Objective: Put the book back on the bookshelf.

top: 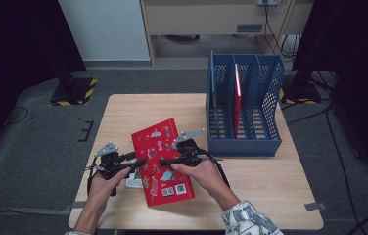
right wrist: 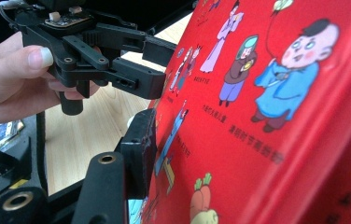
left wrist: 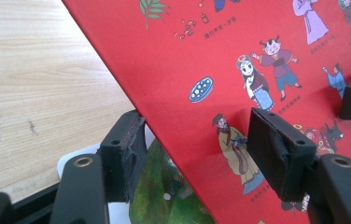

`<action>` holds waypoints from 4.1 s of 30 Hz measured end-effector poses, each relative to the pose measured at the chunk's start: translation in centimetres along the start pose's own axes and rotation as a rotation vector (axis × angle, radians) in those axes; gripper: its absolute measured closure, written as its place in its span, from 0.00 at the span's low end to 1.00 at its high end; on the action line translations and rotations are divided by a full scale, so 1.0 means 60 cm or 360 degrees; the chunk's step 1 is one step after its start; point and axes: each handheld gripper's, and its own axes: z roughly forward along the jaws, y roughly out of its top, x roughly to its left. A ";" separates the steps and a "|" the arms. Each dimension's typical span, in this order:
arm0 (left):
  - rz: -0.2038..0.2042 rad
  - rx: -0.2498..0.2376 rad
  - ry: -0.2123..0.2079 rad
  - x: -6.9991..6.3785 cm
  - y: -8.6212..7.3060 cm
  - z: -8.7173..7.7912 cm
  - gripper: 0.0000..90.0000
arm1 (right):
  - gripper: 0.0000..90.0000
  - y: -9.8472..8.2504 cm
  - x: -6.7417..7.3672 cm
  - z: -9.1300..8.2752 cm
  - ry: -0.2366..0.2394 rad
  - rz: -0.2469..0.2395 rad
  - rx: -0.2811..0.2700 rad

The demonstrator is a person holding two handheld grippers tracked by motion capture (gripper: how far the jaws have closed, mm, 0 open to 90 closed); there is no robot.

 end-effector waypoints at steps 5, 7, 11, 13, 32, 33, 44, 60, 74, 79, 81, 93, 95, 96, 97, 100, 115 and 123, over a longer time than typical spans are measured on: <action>0.0015 -0.0037 -0.0013 -0.001 0.000 -0.001 0.41 | 0.73 0.003 -0.002 -0.006 0.0054 0.0034 -0.0050; 0.0016 -0.0052 -0.0019 -0.001 -0.001 0.000 0.40 | 0.74 0.004 -0.001 -0.009 0.0049 0.0036 -0.0069; -0.0006 -0.0070 -0.0011 0.000 -0.006 0.007 0.29 | 0.75 0.005 -0.001 -0.009 0.0038 0.0035 -0.0091; -0.0039 -0.0064 -0.0009 0.005 -0.008 0.009 0.23 | 0.76 0.005 -0.002 -0.009 0.0042 0.0041 -0.0096; -0.0068 0.0092 -0.0267 -0.003 -0.013 0.032 0.22 | 0.60 0.003 -0.006 -0.008 -0.0020 -0.0009 -0.0077; -0.0069 0.0092 -0.0262 -0.003 -0.013 0.032 0.23 | 0.59 0.003 -0.007 -0.008 -0.0039 -0.0011 -0.0055; -0.0009 0.0079 -0.0225 -0.013 -0.005 0.026 0.37 | 0.49 -0.014 -0.028 -0.019 -0.0053 0.0062 -0.0026; 0.0026 -0.0019 -0.0265 -0.021 0.008 0.012 0.54 | 0.48 -0.017 -0.029 -0.045 -0.0060 0.0044 -0.0037; 0.0075 -0.0064 -0.0260 -0.030 0.021 -0.004 0.63 | 0.48 -0.020 -0.029 -0.053 -0.0062 0.0059 -0.0079; 0.0082 -0.0090 -0.0260 -0.033 0.027 -0.018 0.66 | 0.53 -0.013 -0.022 -0.057 -0.0062 0.0034 -0.0088; 0.0076 -0.0108 -0.0269 -0.035 0.031 -0.024 0.66 | 0.57 -0.008 -0.015 -0.063 -0.0033 0.0018 -0.0100; 0.0138 -0.0158 -0.0313 -0.062 0.062 -0.046 0.64 | 0.73 0.038 0.014 -0.093 0.0163 -0.0059 -0.0223; 0.0162 -0.0163 -0.0302 -0.058 0.068 -0.049 0.64 | 0.73 0.044 0.015 -0.092 0.0162 -0.0082 -0.0246; 0.0181 -0.0165 -0.0283 -0.055 0.070 -0.050 0.64 | 0.72 0.047 0.015 -0.090 0.0150 -0.0124 -0.0254; 0.0190 -0.0164 -0.0272 -0.052 0.071 -0.050 0.64 | 0.70 0.049 0.013 -0.085 0.0127 -0.0167 -0.0271; 0.0220 -0.0167 -0.0228 -0.042 0.073 -0.049 0.63 | 0.68 0.052 0.005 -0.071 0.0112 -0.0207 -0.0293; 0.0331 -0.0223 -0.0122 -0.033 0.061 -0.043 0.62 | 0.58 0.038 -0.006 -0.044 0.0000 -0.0320 -0.0364; 0.0370 -0.0154 -0.0103 -0.041 0.048 -0.023 0.50 | 0.67 0.019 -0.011 -0.061 -0.0022 -0.0347 -0.0328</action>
